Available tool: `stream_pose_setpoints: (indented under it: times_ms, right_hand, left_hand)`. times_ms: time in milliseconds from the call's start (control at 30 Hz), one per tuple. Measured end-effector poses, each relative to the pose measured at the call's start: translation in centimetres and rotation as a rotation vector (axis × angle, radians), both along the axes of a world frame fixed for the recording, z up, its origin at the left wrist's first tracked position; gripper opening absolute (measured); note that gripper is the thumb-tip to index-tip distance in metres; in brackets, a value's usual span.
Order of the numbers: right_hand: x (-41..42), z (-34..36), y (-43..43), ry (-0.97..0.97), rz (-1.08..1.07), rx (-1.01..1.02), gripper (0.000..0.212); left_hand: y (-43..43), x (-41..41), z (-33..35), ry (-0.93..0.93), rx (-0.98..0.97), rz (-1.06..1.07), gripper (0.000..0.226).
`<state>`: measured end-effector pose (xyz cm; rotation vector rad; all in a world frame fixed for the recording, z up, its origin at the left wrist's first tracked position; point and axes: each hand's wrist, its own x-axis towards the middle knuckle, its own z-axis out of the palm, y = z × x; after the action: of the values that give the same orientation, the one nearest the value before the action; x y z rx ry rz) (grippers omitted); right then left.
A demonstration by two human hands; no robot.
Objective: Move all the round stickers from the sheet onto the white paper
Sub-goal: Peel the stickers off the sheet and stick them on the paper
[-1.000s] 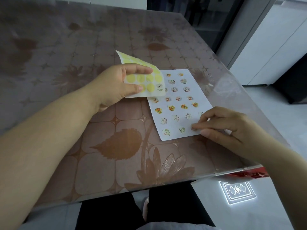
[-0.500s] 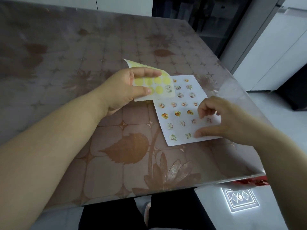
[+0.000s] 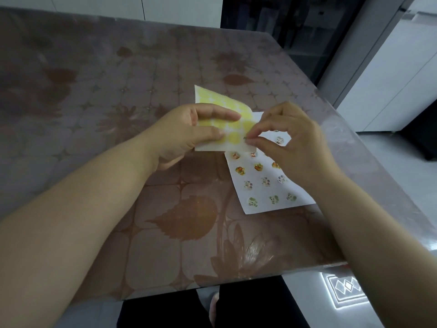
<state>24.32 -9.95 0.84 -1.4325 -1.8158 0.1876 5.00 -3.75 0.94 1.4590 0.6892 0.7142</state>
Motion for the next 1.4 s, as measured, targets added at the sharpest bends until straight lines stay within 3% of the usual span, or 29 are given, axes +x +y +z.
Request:
stream_pose_setpoints:
  times_ms: [133, 400, 533, 633, 733, 800, 967, 1100, 1300, 1400]
  right_hand:
    - [0.1, 0.1, -0.6, -0.003, 0.053, 0.008, 0.010]
    - [0.9, 1.6, -1.2, 0.347, 0.052, -0.249, 0.013]
    - [4.1, 3.2, -3.5, 0.228, 0.020, -0.485, 0.012]
    - [6.1, 2.6, -5.5, 0.152, -0.066, -0.584, 0.026]
    - [6.8, 1.3, -6.4, 0.238, -0.114, -0.594, 0.016]
    - [7.0, 0.5, -6.7, 0.278, -0.123, -0.586, 0.015]
    - [6.8, 0.1, -6.7, 0.292, -0.160, -0.610, 0.005]
    - [6.7, 0.4, -6.6, 0.285, -0.164, -0.649, 0.006]
    - [6.4, 0.0, -6.5, 0.230, -0.202, -0.614, 0.013]
    - [6.4, 0.1, -6.5, 0.214, -0.204, -0.599, 0.016]
  left_hand:
    - [0.1, 0.1, -0.2, -0.021, -0.016, 0.017, 0.039]
    - [0.3, -0.1, -0.3, 0.034, 0.040, 0.041, 0.045]
    - [0.7, -0.3, -0.5, -0.009, 0.056, 0.043, 0.062]
    - [0.9, -0.5, -0.5, -0.012, 0.083, 0.100, 0.048]
    - [1.2, -0.4, -0.6, 0.075, 0.174, 0.214, 0.023]
    - [1.3, -0.4, -0.5, 0.092, 0.214, 0.258, 0.022]
    - [1.1, -1.1, 0.6, 0.078, 0.246, 0.330, 0.041]
    - [1.4, -1.2, 2.6, -0.042, 0.114, 0.456, 0.049]
    - [1.0, -1.4, 4.9, 0.009, 0.060, 0.449, 0.071]
    - [0.6, -1.6, 5.9, 0.061, 0.087, 0.445, 0.071]
